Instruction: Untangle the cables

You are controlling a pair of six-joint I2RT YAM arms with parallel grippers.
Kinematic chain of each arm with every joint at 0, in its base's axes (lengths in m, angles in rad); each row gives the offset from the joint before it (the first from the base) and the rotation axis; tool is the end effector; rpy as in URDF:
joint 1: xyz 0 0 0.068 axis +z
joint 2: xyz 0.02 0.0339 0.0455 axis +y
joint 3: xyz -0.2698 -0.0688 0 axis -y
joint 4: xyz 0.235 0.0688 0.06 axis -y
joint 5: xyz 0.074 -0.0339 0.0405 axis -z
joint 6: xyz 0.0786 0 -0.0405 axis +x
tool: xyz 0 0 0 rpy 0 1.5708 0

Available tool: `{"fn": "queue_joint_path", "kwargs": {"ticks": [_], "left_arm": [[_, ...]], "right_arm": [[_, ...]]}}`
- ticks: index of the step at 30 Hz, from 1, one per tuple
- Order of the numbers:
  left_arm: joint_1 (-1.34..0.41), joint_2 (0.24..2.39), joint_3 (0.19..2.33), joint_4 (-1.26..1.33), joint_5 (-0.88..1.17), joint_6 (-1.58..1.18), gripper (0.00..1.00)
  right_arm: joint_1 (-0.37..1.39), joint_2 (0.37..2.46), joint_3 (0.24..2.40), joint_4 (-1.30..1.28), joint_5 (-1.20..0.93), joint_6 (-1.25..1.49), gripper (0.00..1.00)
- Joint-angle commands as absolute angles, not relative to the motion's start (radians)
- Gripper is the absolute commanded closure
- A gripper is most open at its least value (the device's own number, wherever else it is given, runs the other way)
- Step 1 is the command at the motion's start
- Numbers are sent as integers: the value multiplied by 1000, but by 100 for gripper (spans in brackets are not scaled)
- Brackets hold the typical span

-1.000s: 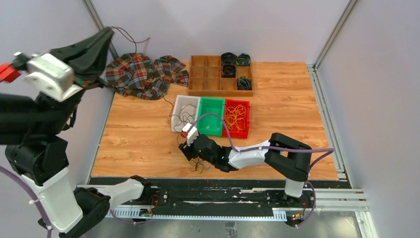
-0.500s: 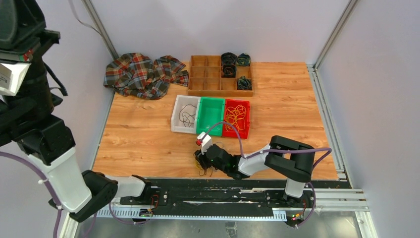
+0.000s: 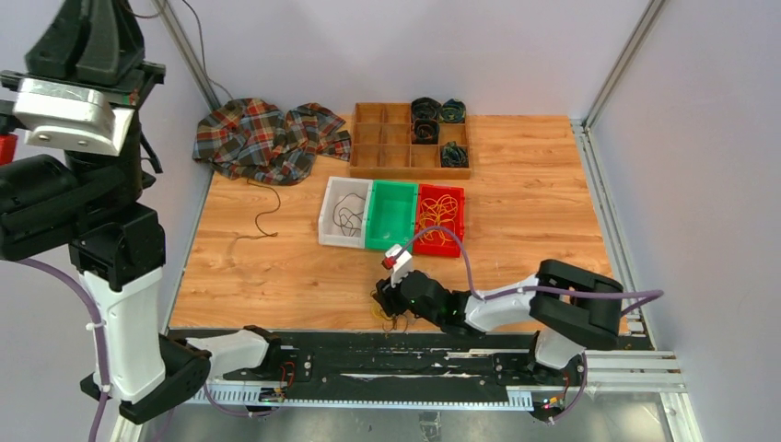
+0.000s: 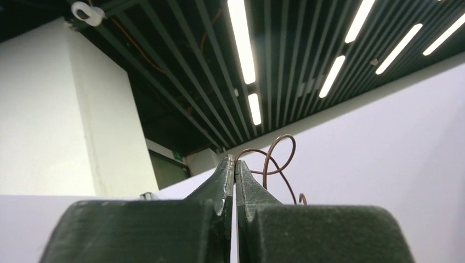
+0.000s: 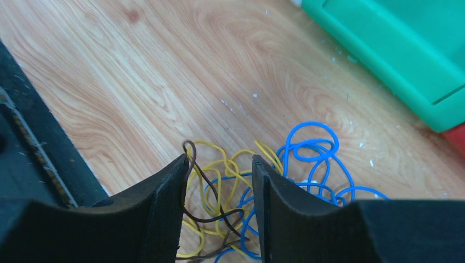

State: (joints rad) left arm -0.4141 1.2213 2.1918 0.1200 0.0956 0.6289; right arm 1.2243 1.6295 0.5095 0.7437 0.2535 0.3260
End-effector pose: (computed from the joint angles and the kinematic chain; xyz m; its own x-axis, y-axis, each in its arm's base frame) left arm 0.0713 -0.0395 0.7298 0.9159 0.2371 -0.3238 -0.1211 0.9325 0.3403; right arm 0.1312 0.3054 0.1423 -0.3845 -0.1519 -0.9106 -0.7475 0.6300 0.2105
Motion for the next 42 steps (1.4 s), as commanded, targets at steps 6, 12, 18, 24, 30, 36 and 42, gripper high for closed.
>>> {"fn": "queue_joint_path", "kwargs": {"ticks": [6,12,18,24,30,36,42], "left_arm": [[-417,1097,1920,-39,135,576,100],[-416,1046,1721,-108,168,535,100],[-417,1078,1643,-162,184,496,100],[-417,1102,1577,-163,198,482,99],[-417,1119,1524,-154,200,494,100],[-416,1167,1532,-173,188,509,100],[-414,1206,1538,-161,191,528,99]], "right_arm": [[1242,1422,607,539,230,293,45],[1242,1343,643,492,261,241,41],[1241,1307,680,417,295,218,40],[1241,1273,661,370,327,230,39],[1241,1263,655,315,355,235,39],[1238,1259,649,283,403,241,39],[1233,1247,645,265,436,251,39]]}}
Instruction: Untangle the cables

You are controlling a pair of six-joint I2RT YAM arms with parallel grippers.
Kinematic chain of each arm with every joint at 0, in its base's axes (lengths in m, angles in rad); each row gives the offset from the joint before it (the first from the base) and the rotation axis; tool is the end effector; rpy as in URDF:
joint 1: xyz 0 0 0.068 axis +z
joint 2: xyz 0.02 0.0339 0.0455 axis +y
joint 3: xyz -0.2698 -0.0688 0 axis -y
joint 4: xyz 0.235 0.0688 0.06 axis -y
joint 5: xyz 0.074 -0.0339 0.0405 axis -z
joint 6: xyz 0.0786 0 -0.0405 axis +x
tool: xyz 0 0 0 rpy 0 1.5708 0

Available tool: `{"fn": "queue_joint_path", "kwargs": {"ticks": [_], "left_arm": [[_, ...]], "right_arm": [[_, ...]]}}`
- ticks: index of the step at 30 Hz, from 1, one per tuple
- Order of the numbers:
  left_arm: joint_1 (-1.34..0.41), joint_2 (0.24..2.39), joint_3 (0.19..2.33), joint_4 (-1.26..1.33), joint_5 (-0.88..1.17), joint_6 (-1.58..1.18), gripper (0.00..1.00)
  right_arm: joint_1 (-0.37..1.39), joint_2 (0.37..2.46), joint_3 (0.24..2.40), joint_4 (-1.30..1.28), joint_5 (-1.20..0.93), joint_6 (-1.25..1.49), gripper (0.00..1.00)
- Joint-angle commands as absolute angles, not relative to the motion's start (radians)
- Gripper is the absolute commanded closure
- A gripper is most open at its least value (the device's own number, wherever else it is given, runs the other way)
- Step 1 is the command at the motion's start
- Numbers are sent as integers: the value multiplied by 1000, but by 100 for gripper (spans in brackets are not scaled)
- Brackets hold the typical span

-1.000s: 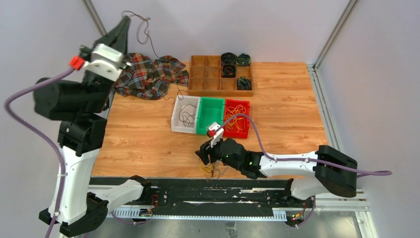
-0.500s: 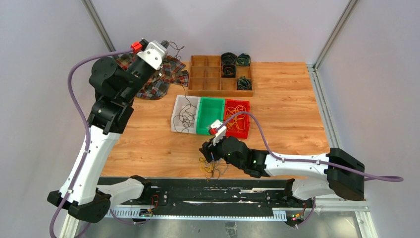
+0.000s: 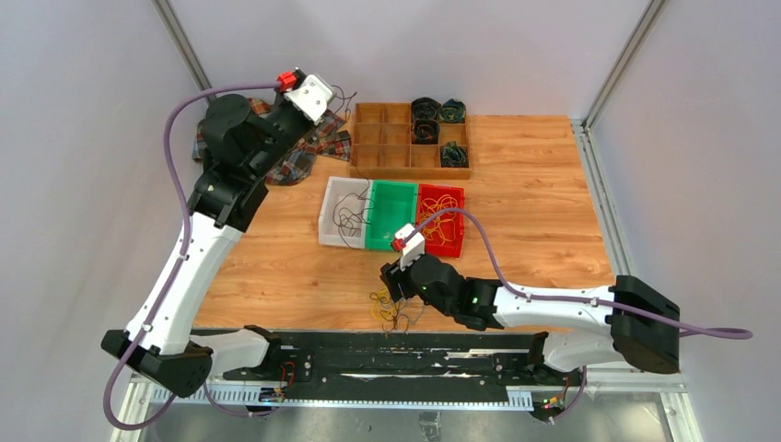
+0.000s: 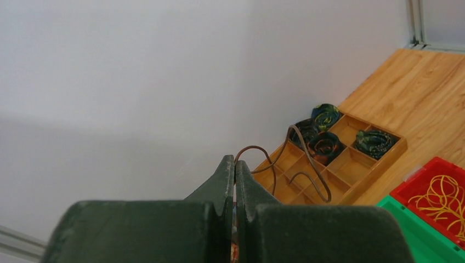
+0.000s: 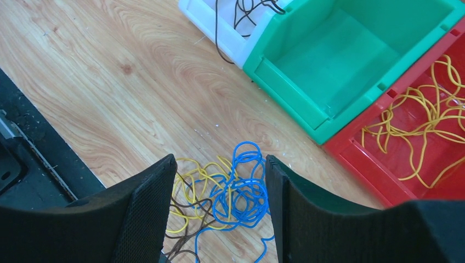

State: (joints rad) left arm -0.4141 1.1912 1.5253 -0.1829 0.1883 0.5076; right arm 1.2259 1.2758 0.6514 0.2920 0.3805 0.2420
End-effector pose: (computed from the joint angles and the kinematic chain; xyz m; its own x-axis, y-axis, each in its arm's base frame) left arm 0.2429 -0.1228 0.5206 0.3950 0.3480 -0.8502 0.4264 0.7503 0.5052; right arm 0.1310 0.2783 0.2350 -0.2881 -0.1437 -0.9468 -0.7067 0.6991 0.1089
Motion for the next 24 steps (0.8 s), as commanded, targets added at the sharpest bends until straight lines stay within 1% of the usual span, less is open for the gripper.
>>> {"fn": "queue_joint_path", "kwargs": {"ticks": [1,7,11,15,19,24], "left_arm": [[-414,1211,1539,-157,189,532,100],[-414,1244,1559,-145,183,538,100],[-414,1276,1678,-124,167,537,100],[-415,1250,1717,-22,183,598,99],[-415,1240,1785,-19,187,598,99],[-415,1236,1810,9,189,598,99]], "right_arm": [[1233,1242,642,265,438,253,39],[1230,1219,621,259,439,264,39],[1230,1212,612,252,439,275,40],[1230,1209,606,253,471,281,41],[1228,1212,603,256,471,284,41],[1228,1222,603,259,471,295,41]]}}
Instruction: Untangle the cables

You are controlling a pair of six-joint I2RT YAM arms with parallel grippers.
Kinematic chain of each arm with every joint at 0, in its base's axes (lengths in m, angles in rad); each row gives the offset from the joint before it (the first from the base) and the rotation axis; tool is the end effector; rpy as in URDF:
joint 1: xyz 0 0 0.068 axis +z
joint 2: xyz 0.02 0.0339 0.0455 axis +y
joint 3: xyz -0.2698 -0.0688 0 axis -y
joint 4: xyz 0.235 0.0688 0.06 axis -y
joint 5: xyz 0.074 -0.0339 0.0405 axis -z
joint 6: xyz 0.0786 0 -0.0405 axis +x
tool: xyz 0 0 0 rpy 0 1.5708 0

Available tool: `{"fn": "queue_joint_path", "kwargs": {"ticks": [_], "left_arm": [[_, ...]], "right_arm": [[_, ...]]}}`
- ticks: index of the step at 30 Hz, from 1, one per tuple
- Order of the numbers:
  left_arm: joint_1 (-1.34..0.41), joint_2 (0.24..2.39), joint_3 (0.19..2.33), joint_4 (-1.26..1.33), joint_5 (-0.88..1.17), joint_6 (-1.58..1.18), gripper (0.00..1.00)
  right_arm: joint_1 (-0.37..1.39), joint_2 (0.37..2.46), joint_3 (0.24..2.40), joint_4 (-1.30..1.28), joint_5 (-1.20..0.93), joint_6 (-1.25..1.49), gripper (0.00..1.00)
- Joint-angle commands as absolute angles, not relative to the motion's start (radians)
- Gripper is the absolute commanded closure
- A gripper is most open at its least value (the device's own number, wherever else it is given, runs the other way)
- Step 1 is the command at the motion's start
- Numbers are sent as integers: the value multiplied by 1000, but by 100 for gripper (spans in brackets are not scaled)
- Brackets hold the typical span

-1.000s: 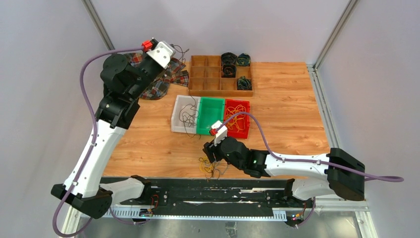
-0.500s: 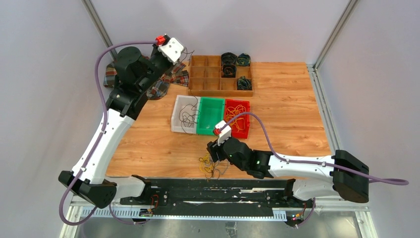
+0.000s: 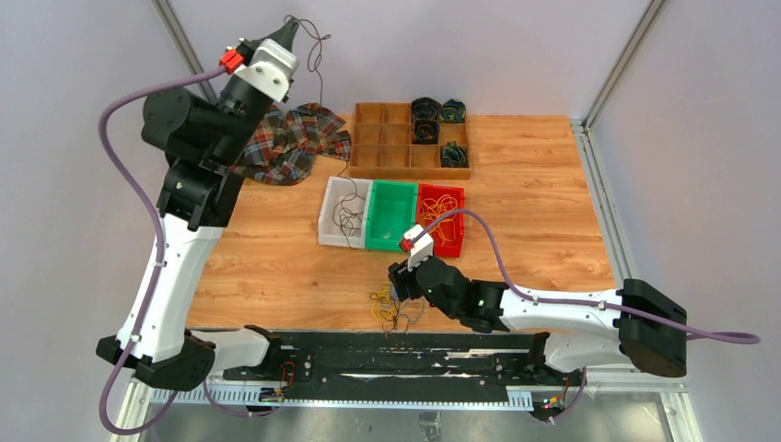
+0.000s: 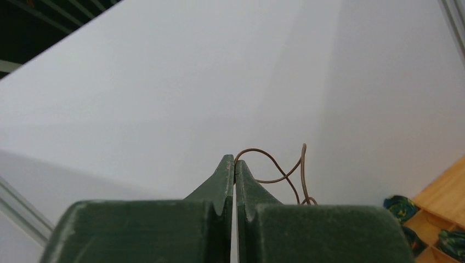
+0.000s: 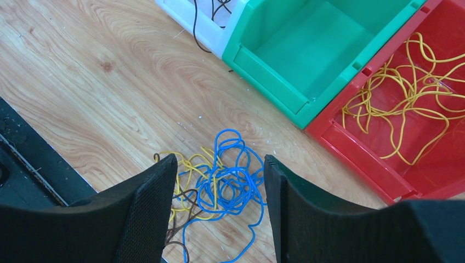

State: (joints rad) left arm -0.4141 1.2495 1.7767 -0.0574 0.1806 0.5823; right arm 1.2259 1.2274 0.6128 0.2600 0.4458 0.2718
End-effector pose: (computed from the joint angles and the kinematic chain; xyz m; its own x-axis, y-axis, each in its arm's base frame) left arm 0.2164 -0.1106 0.6081 0.6445 0.3077 -0.7000 0.2251 0.7985 0.5583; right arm 0.1305 0.2630 0.2307 -0.3043 -0.1307 -0.9436 -0.6548 0.7482 0.1075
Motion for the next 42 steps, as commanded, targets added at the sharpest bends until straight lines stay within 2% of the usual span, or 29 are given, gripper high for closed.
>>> {"fn": "queue_joint_path", "kwargs": {"ticks": [1,7,14,18,28,42], "left_arm": [[-414,1238,1818,25,183,597,99],[-415,1274,1945,199,134,572,99],[-414,1409,2257,207,129,559,99],[-422,1425,2297,207,146,553,100],[-426,1287,1950,162,249,589,99],[-426,1306,1847,100,233,611,100]], "right_arm": [[1229,1222,604,259,471,299,41],[1229,1209,594,255,476,314,41],[1229,1219,597,290,456,307,41],[1228,1234,611,292,422,306,41],[1229,1237,613,289,414,311,41],[1229,1202,568,292,439,321,41]]}}
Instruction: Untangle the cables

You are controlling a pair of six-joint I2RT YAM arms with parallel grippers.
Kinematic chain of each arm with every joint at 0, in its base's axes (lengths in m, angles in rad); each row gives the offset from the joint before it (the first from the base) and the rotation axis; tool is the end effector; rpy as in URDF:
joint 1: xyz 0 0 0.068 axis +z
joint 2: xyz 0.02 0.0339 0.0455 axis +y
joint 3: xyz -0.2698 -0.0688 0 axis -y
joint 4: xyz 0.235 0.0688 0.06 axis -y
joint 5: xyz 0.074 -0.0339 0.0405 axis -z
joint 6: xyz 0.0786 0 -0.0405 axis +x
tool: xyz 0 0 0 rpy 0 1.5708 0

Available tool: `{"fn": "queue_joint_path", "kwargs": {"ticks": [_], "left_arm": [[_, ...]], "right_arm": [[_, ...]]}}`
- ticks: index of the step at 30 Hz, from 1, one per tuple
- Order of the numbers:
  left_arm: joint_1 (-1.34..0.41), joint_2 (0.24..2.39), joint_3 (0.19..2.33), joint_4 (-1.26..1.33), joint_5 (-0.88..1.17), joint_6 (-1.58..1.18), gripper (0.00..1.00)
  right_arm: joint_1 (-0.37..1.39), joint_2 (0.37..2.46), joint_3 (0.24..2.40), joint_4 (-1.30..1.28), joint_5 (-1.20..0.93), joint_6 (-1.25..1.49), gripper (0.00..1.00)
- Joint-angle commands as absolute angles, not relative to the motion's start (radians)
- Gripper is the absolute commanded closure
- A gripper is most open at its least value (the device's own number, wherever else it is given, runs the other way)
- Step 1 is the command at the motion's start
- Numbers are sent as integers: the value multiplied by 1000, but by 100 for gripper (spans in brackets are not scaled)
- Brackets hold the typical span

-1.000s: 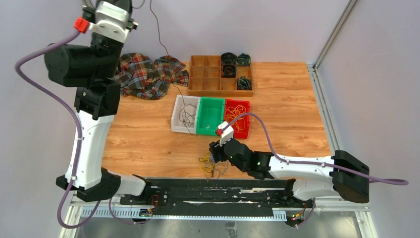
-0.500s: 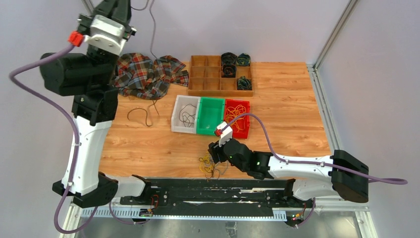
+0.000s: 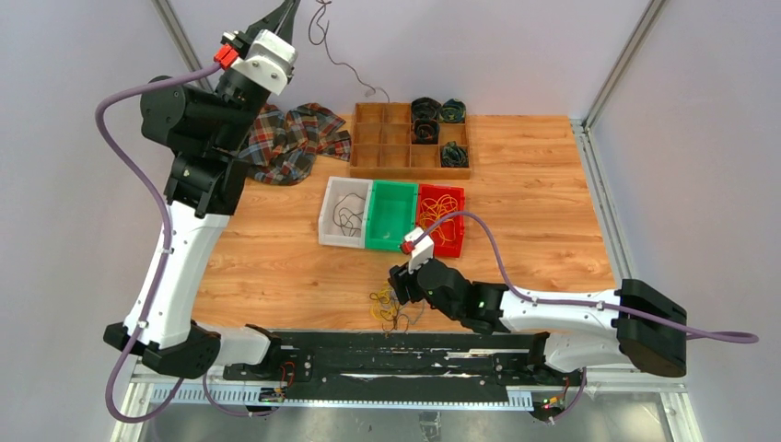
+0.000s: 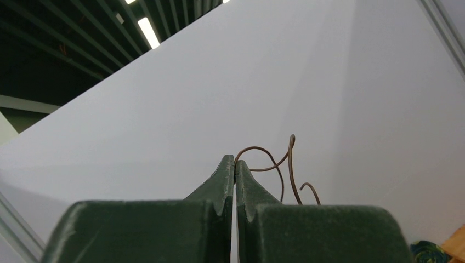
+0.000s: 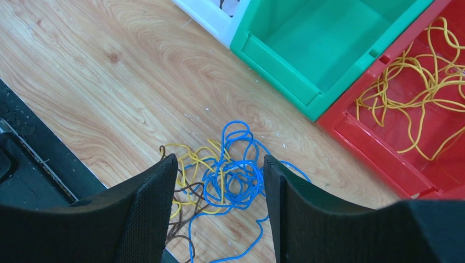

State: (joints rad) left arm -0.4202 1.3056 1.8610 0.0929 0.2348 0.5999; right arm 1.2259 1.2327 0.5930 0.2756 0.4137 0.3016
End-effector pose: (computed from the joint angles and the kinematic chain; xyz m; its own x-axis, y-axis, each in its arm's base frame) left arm 0.2091 -0.1135 0.6396 0.7746 0.2553 -0.5786 0.1560 0.8095 0.5660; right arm 0.1282 0.2634 0.2239 -0.3332 -0.1230 -0.9348 -0.6658 0.7327 0.1409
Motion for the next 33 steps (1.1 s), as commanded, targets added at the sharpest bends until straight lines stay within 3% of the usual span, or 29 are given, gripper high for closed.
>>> {"fn": "queue_joint_path", "kwargs": {"ticks": [1,21,33], "left_arm": [[-426,1308,1840,96,234,611,100],[-426,1285,1649,82,201,645,99],[-425,1282,1643,69,197,655,100]], "right_arm": [[1229,1198,564,293,439,322,41],[1229,1164,509,297,473,350,43],[1229,1151,496,289,475,357,44]]}}
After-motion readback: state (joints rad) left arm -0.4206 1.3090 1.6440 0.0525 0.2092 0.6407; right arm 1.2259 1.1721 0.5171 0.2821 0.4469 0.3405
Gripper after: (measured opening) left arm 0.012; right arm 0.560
